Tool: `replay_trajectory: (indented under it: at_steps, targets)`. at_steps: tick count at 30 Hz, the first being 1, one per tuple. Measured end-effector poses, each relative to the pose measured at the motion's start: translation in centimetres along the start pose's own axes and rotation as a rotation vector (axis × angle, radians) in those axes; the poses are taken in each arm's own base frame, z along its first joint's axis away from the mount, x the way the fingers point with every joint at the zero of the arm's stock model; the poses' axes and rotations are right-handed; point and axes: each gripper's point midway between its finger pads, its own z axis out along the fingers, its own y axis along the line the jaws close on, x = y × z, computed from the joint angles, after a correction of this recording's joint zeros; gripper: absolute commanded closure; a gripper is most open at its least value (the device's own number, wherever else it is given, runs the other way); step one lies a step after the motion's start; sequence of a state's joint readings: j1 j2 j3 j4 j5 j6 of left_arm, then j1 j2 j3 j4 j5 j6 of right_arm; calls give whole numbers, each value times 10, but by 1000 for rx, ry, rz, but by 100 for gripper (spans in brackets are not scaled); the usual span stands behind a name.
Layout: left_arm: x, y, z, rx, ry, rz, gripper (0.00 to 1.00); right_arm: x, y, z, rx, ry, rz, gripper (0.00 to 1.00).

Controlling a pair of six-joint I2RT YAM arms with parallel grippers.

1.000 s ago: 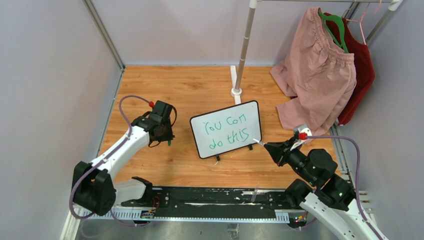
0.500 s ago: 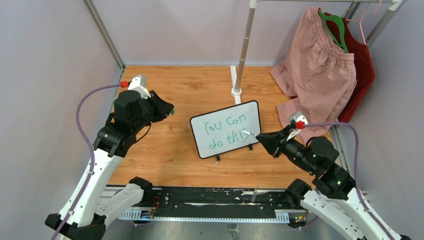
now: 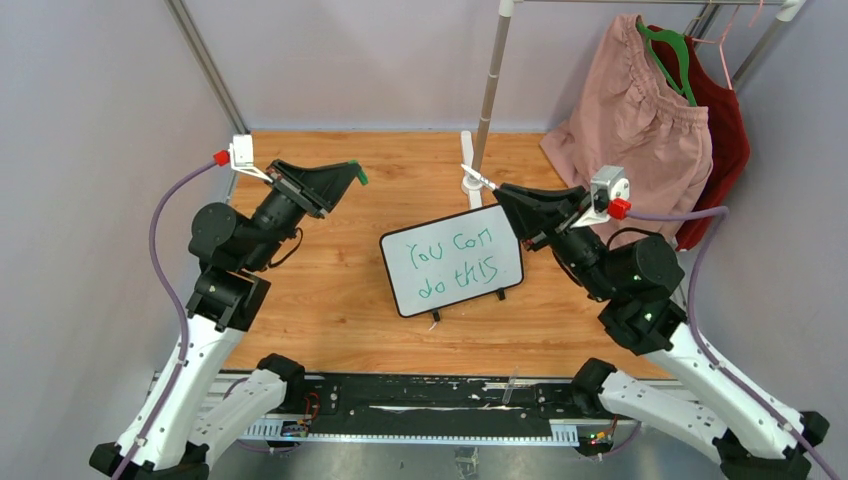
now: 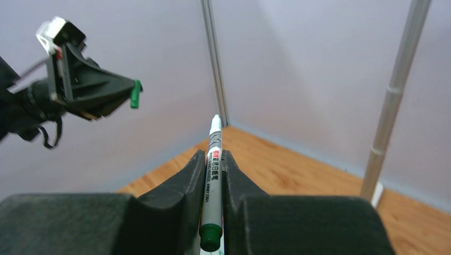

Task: Write a sentence on the whiteboard
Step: Close the whiteboard marker at the center of the board.

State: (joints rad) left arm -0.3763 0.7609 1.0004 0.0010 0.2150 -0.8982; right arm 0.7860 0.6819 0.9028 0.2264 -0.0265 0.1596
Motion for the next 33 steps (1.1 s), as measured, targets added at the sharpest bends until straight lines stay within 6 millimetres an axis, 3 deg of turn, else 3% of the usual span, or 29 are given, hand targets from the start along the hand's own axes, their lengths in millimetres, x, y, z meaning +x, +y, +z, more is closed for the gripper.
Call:
replay_trajectory:
  at_steps: [3, 7, 11, 14, 21, 27, 33]
  targets:
    - [-16, -22, 3, 87, -60, -37, 100, -26, 19, 20, -32, -96, -37, 100]
    - [-35, -46, 0, 179, -131, -64, 100, -59, 66, 41, -98, -230, -118, 100]
    - [-52, -66, -9, 248, -199, -83, 100, -67, 92, 52, -88, -314, -226, 100]
    - [-59, -75, -17, 281, -235, -94, 100, -63, 100, 53, -62, -357, -287, 100]
    - [-66, -88, -38, 335, -277, -129, 100, -26, 93, 38, -44, -347, -311, 100]
    - [-58, -84, -48, 342, -278, -171, 100, -20, 86, 22, -44, -353, -249, 100]
    - [-51, -78, -50, 336, -269, -192, 100, -18, 117, 14, -94, -383, -222, 100]
